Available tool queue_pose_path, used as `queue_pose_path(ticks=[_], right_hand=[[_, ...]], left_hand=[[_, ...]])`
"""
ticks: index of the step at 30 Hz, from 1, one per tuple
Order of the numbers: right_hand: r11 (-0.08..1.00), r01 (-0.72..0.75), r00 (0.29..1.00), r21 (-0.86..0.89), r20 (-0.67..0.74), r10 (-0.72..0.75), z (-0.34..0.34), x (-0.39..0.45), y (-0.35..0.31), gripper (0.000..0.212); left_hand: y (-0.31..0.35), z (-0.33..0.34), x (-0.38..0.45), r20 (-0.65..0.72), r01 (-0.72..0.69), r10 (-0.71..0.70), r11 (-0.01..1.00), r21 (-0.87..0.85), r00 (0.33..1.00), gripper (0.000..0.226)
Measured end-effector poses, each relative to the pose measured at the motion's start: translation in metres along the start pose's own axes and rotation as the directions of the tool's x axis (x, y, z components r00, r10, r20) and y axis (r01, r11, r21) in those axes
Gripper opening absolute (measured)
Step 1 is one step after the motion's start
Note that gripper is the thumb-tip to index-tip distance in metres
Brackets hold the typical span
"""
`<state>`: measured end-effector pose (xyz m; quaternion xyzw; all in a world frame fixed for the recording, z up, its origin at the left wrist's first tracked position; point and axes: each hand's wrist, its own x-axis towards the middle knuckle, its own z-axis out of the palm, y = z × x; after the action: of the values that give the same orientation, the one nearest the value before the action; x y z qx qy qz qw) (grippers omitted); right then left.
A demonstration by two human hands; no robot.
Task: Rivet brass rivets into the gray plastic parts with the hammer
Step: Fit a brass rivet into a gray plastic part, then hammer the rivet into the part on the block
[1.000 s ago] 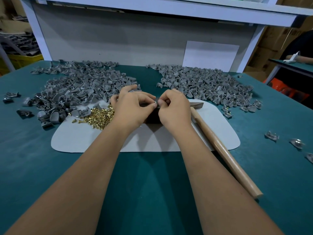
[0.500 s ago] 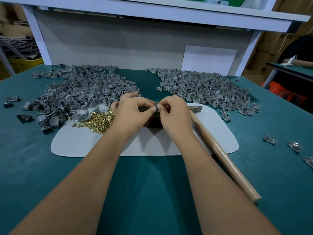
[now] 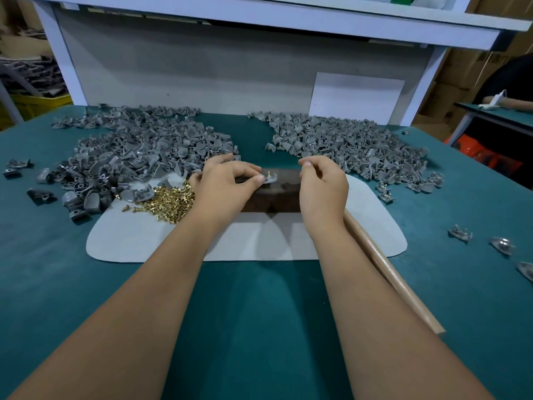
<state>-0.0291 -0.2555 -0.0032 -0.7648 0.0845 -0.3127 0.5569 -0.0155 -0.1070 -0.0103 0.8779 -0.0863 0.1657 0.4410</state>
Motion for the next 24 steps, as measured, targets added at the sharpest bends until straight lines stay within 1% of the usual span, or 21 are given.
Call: queue_pose_path(ticks=[5, 10, 13, 15, 16, 18, 20, 21, 22, 24], right_hand=[[1.000, -0.023, 1.000, -0.002, 0.001, 0.023, 0.001, 0.001, 0.001, 0.025], [1.000, -0.007, 1.000, -0.019, 0.016, 0.007, -0.003, -0.004, -0.001, 0.026], [0.996, -0.013, 1.000, -0.086, 0.012, 0.014, -0.014, -0.007, -0.009, 0.027], [0.981, -0.022, 0.999, -0.195, 0.022, 0.026, -0.028, -0.005, -0.012, 0.025], [0.955, -0.014, 0.999, -0.298, 0.036, 0.026, -0.036, -0.004, -0.011, 0.024], [0.841, 0.018, 0.998, -0.540, 0.065, 0.021, -0.054, -0.005, -0.007, 0.021], [0.683, 0.021, 0.990, -0.730, 0.112, 0.089, -0.070, -0.010, -0.004, 0.037], [0.613, 0.020, 0.979, -0.790, 0.139, 0.147, -0.076, -0.015, -0.003, 0.042], [0.555, 0.036, 0.965, -0.831, 0.173, 0.198, -0.079, -0.019, -0.003, 0.039], [0.506, 0.088, 0.939, -0.858, 0.241, 0.246, -0.082, -0.024, -0.004, 0.028]], left_hand=[[0.000, 0.000, 0.000, 0.000, 0.013, -0.013, 1.000, -0.021, 1.000, 0.013], [0.001, 0.002, -0.002, -0.014, 0.013, -0.014, 0.997, -0.070, 1.000, 0.024], [0.006, 0.004, -0.006, -0.040, 0.042, -0.044, 0.997, -0.062, 0.998, 0.025], [0.009, 0.006, -0.007, -0.047, 0.058, -0.059, 0.998, -0.032, 0.997, 0.025], [0.009, 0.006, -0.008, -0.050, 0.065, -0.066, 0.998, -0.027, 0.997, 0.025], [0.009, 0.007, -0.009, -0.060, 0.081, -0.084, 0.996, -0.039, 0.995, 0.024], [0.009, 0.008, -0.011, -0.084, 0.098, -0.102, 0.994, -0.045, 0.991, 0.020], [0.009, 0.008, -0.012, -0.097, 0.103, -0.106, 0.994, -0.043, 0.990, 0.017], [0.009, 0.008, -0.012, -0.102, 0.099, -0.102, 0.994, -0.036, 0.990, 0.014], [0.009, 0.009, -0.011, -0.084, 0.063, -0.064, 0.998, -0.019, 0.994, 0.013]])
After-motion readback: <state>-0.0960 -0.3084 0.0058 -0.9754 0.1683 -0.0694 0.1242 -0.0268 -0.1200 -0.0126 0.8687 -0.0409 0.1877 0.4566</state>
